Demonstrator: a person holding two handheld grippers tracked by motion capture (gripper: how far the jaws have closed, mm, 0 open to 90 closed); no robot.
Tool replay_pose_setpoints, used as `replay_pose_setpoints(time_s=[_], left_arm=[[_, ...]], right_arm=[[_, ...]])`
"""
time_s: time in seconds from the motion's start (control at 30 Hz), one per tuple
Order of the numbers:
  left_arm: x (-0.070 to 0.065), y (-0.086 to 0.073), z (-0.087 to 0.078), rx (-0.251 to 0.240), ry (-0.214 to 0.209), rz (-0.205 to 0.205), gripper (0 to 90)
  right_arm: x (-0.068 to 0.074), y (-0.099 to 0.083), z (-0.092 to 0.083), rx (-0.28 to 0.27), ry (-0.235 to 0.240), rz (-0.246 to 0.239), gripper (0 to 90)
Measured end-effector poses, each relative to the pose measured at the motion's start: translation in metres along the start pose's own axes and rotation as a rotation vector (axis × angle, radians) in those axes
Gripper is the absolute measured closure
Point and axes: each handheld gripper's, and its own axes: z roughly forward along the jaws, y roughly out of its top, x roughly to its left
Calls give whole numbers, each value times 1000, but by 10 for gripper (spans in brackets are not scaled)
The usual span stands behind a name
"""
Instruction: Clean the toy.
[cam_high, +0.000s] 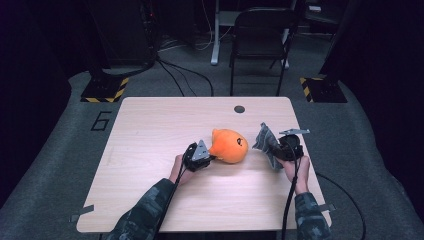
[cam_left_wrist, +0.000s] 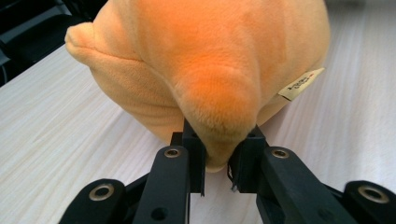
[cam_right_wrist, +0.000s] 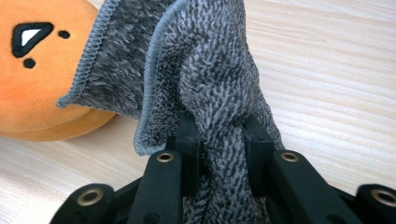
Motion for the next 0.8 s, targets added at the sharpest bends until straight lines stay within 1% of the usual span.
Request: replay_pose_setpoints(time_s=[0.13, 0.17, 0.2, 0.23, 0.3, 0.33, 0.37, 0.4, 0.43, 0.47, 0.5, 0.53, 0.57, 0.6, 0.67, 0.7, 0.73, 0.8], left_arm=[[2, 8, -4, -9, -27, -58, 792], [2, 10, -6, -13, -29, -81, 792], [3, 12, -7, -15, -38, -92, 791], [3, 15, -10, -16, -41, -124, 791], [5, 22, -15, -16, -59, -166, 790], [6, 25, -17, -16, -62, -186, 790], [7, 28, -19, -12, -68, -198, 789], [7, 31, -21, -7, -67, -210, 789], [6, 33, -23, -1, -60, -229, 788], [6, 36, -24, 16, -64, -241, 788], [6, 38, -25, 32, -60, -270, 788], [5, 39, -25, 37, -62, -292, 787], [5, 41, -25, 53, -66, -309, 787], [5, 41, -25, 65, -69, -316, 787], [3, 43, -25, 90, -77, -329, 787], [1, 44, -24, 105, -73, -327, 787], [0, 44, -24, 109, -75, -331, 786], [-2, 45, -23, 121, -81, -334, 787]], right_arm=[[-3, 0, -2, -10, -8, 5, 728], [-4, 0, -3, -17, -2, 11, 728], [-4, 1, -4, -22, -4, 11, 728], [-4, 1, -5, -28, -3, 9, 728], [-5, 2, -8, -37, -1, 6, 728], [-3, 4, -11, -46, 0, 15, 728], [-2, 5, -14, -55, 2, 3, 728], [0, 7, -16, -61, 2, 1, 728], [3, 9, -19, -67, 10, 0, 729], [7, 12, -22, -77, 23, -2, 729], [13, 16, -26, -93, 35, -7, 729], [22, 20, -31, -106, 46, -14, 729], [28, 23, -34, -116, 54, -26, 729], [38, 27, -39, -127, 78, -42, 729], [53, 32, -44, -138, 105, -68, 729], [63, 34, -46, -142, 127, -80, 730], [75, 36, -47, -140, 143, -100, 729], [97, 37, -46, -126, 155, -139, 729]])
